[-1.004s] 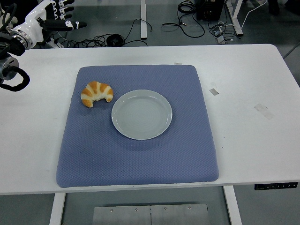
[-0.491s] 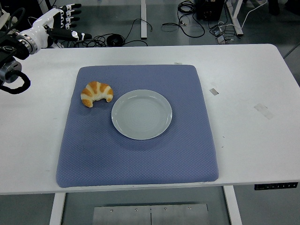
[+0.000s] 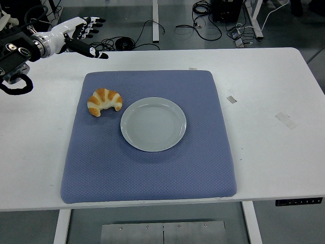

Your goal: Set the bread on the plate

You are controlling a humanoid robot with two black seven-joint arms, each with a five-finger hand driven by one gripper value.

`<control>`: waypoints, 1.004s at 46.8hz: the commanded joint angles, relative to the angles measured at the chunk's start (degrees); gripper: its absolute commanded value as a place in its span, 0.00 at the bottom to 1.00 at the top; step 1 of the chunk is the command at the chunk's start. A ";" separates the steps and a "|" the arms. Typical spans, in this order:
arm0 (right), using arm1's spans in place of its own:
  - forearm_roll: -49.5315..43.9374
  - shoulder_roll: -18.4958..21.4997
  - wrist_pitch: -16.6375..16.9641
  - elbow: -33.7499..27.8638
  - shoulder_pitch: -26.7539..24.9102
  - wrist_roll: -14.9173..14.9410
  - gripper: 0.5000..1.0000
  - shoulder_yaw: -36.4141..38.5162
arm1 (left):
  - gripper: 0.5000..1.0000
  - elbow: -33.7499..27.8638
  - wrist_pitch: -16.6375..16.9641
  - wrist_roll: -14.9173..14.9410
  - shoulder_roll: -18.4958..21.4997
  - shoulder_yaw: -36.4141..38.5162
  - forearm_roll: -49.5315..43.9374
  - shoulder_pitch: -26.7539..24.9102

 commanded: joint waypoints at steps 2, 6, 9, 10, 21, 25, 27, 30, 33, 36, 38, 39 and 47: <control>0.00 0.00 -0.02 0.00 0.04 0.01 1.00 0.07 | 0.95 -0.11 -3.32 0.00 -0.01 0.69 2.77 -0.20; 0.00 0.00 -0.02 0.00 0.04 0.01 1.00 -0.02 | 0.96 -0.46 -5.78 -0.09 -0.01 0.78 5.05 -0.28; 0.00 0.00 0.07 0.00 0.04 0.01 1.00 -0.02 | 0.96 -0.55 -6.75 -0.18 0.08 0.78 6.72 -0.20; 0.00 0.00 0.07 0.00 0.04 0.01 1.00 -0.02 | 0.96 -0.55 -6.93 -0.27 0.08 0.78 7.16 -0.20; 0.00 0.00 0.07 0.00 0.04 0.01 1.00 0.07 | 0.96 -0.55 -7.37 -0.53 0.78 0.87 9.54 -0.28; 0.00 0.00 0.07 0.08 0.04 0.01 1.00 0.07 | 0.96 -0.55 -9.21 -0.53 0.96 1.40 9.54 -0.37; 0.00 0.00 -0.02 0.08 0.04 0.01 1.00 0.07 | 0.96 -0.55 -10.35 -0.53 0.96 2.01 9.54 -0.37; 0.00 0.00 0.07 0.00 0.04 0.01 1.00 0.07 | 0.96 -0.55 -11.67 -0.53 0.96 2.71 9.54 -0.37; 0.00 0.00 -0.02 0.00 0.04 0.01 1.00 0.07 | 0.96 -0.55 -12.38 -0.44 0.96 3.50 9.63 -0.46; 0.00 0.00 -0.02 0.00 0.04 0.01 1.00 0.07 | 0.95 -0.55 -12.64 -0.44 0.96 4.82 9.80 -0.55; 0.00 0.00 -0.02 0.00 0.04 0.01 1.00 0.07 | 0.95 -0.55 -12.64 -0.44 0.96 5.53 10.06 -0.72; 0.00 0.00 0.07 0.00 0.04 0.01 1.00 -0.02 | 0.95 -0.55 -12.64 -0.44 0.96 5.70 10.33 -0.81; 0.00 0.00 -0.02 0.00 0.04 0.01 1.00 -0.02 | 0.95 -0.55 -12.56 -0.36 0.96 5.97 13.49 -0.46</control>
